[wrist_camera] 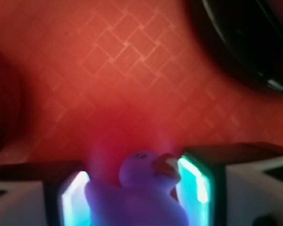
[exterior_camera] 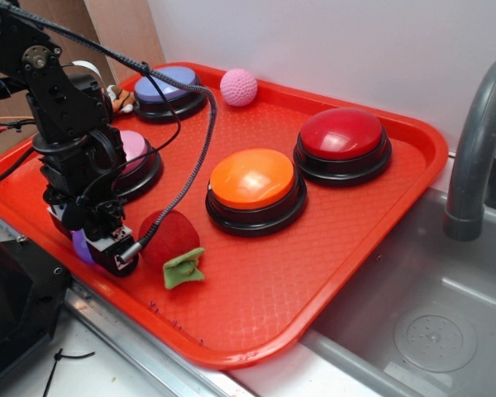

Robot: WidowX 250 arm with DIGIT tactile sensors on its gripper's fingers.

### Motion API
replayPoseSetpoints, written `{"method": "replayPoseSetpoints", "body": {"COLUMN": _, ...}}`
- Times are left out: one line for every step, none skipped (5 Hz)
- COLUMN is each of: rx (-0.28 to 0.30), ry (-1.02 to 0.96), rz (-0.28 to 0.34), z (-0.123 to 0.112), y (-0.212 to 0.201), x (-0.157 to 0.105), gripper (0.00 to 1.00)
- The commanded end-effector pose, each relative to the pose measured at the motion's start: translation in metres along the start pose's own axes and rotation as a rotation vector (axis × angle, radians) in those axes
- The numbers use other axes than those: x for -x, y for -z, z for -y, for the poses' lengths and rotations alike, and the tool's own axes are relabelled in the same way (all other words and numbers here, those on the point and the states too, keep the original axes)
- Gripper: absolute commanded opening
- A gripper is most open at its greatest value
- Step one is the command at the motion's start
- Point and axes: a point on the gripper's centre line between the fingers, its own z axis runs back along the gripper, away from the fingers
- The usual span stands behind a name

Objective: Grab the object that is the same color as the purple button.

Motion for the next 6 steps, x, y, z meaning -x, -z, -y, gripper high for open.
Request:
{"method": "replayPoseSetpoints", "body": {"rx": 0.077, "ry": -0.029, "rz": -0.066, "z": -0.007, "y": -0.05, "x": -0.015, "gripper": 0.0}}
{"method": "replayPoseSetpoints", "body": {"rx": 0.091, "ry": -0.047, "rz": -0.026, "z": -0.011, "y": -0.091, "x": -0.033, "gripper": 0.0}}
{"method": "replayPoseSetpoints", "body": {"rx": 0.103, "ry": -0.045, "rz": 0.062, "z": -0.016, "y": -0.132, "x": -0.049, "gripper": 0.0}}
{"method": "replayPoseSetpoints", "body": {"rx": 0.104, "ry": -0.042, "rz": 0.178, "z": -0.016, "y": -0.181, "x": -0.063, "gripper": 0.0}}
{"method": "replayPoseSetpoints", "body": {"rx": 0.053, "ry": -0.031, "rz": 0.255, "z": -0.014, "y": -0.207, "x": -0.069, "gripper": 0.0}}
{"method": "replayPoseSetpoints", "body": {"rx": 0.061, "ry": 0.031, "rz": 0.266, "z": -0.019, "y": -0.204, "x": -0.079, "gripper": 0.0}}
